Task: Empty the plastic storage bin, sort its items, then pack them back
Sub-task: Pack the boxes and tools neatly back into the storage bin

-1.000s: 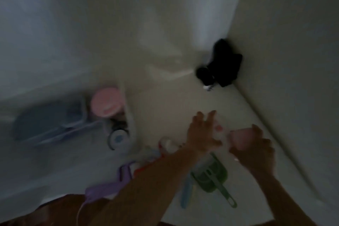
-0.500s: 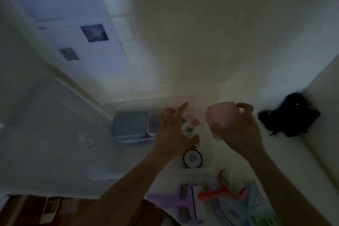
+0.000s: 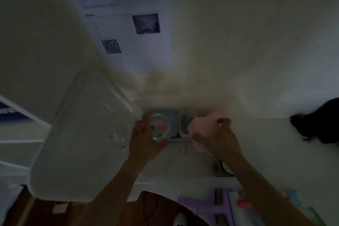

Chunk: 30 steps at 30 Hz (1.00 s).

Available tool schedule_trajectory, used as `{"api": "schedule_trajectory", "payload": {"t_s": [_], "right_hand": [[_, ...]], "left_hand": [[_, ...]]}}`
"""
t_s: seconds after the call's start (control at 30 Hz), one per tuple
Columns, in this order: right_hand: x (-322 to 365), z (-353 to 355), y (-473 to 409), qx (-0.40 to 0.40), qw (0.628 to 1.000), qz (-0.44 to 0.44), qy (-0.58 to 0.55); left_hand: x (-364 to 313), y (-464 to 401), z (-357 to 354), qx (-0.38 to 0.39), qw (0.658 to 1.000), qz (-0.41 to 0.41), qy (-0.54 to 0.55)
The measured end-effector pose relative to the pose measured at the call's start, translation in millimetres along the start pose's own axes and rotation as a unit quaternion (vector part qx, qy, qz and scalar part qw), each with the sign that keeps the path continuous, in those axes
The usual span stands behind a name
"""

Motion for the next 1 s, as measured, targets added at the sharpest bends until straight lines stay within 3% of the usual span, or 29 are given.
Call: {"api": "schedule_trajectory", "payload": {"t_s": [0.13, 0.27, 0.5, 0.83, 1.0], "right_hand": [[19, -32, -9, 0.011, 1.0, -0.017, -0.013], [37, -57, -23, 0.0, 1.0, -0.027, -0.004], [62, -94, -47, -0.006, 0.999, -0.03, -0.016], [62, -96, -51, -0.024, 0.999, 0.018, -0.015], [64, -96, -54, 0.003, 1.0, 0.023, 0.004]], "left_hand": [[9, -15, 3, -0.029, 0.999, -0.016, -0.005], [30, -27, -17, 0.001, 0.999, 0.01, -0.033], [24, -32, -37, 0.002, 0.987, -0.079, -0.137], [22, -33, -36, 0.023, 0.979, -0.085, -0.186], [24, -34, -39, 0.043, 0.974, -0.08, -0.206]]}}
Point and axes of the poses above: each hand's wrist, its own y-axis away from the middle knuckle, its own z-axis out of the back of the hand, x = y × z, the point moved 9 cm from there along -y, towards the middle knuckle, and after that the axes turned 6 degrees about -z, right-handed, at the moved point
